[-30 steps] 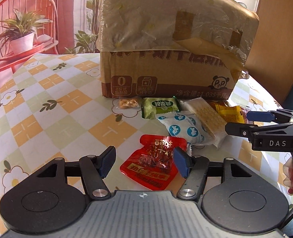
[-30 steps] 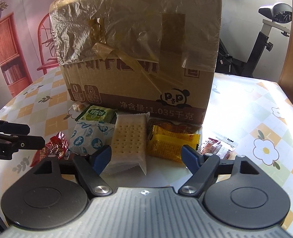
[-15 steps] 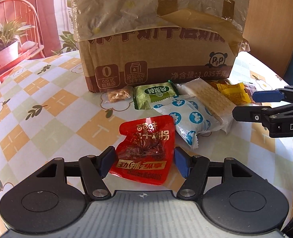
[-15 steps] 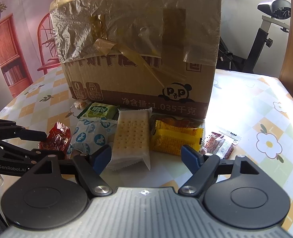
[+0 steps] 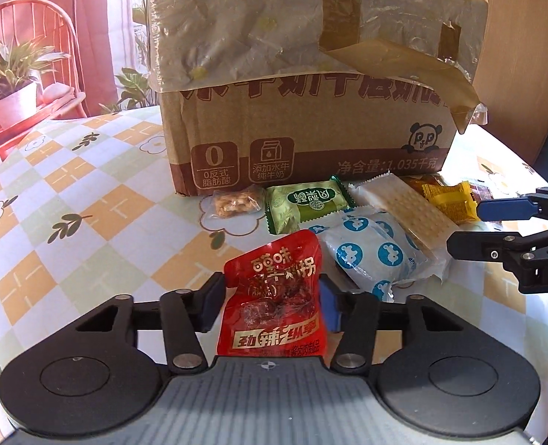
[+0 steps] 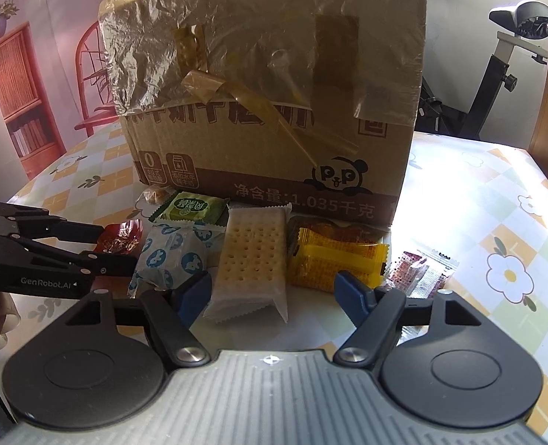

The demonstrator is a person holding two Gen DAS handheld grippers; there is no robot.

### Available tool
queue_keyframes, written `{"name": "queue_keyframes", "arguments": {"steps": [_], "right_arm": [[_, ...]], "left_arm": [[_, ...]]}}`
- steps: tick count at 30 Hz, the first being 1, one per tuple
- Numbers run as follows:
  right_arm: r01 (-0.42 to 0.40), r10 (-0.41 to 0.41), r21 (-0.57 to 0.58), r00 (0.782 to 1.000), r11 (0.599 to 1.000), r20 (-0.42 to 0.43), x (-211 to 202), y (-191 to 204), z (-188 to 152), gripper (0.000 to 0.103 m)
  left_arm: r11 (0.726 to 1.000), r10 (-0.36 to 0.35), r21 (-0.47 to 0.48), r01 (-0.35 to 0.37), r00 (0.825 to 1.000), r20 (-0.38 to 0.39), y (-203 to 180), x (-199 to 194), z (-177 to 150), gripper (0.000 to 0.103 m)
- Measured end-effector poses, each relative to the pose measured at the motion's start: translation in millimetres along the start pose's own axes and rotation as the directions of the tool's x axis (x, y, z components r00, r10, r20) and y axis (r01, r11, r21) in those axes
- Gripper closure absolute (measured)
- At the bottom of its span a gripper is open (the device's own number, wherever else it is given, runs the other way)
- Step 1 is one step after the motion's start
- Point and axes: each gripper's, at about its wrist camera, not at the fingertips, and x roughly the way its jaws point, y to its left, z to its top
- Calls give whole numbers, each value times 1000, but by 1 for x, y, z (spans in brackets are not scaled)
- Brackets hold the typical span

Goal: Organize snacks
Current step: 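Grasp the red spicy snack bag with the left gripper while the right grasps the white cracker packet, then lift the red bag with the left gripper and carry it over the box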

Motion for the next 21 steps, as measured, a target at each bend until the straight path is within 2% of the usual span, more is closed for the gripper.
{"name": "queue_keyframes", "arguments": {"steps": [3,6,13,17,21], "right_arm": [[-23,23,-7,1000,1000,-5,6,2,2,45],[-32,32,-21,999,999,8,13,5,6,52],[-19,19,-51,1000,999,2,40,13,16,52],[-11,10,-17,1000,1000,-14,55,10,16,51],[10,-10,-13,1000,1000,10,58,13,14,51]], "left_arm": [[997,-6,-79,6,1000,4,10,-4,-3,52],[996,17,-90,-16,1000,9,11,-6,-5,53],[994,45,-103,-42,999,26,13,-14,-4,53],[993,65,-102,-61,997,42,11,-21,-3,53],[990,84,-115,-78,995,52,11,-26,-2,53]]}}
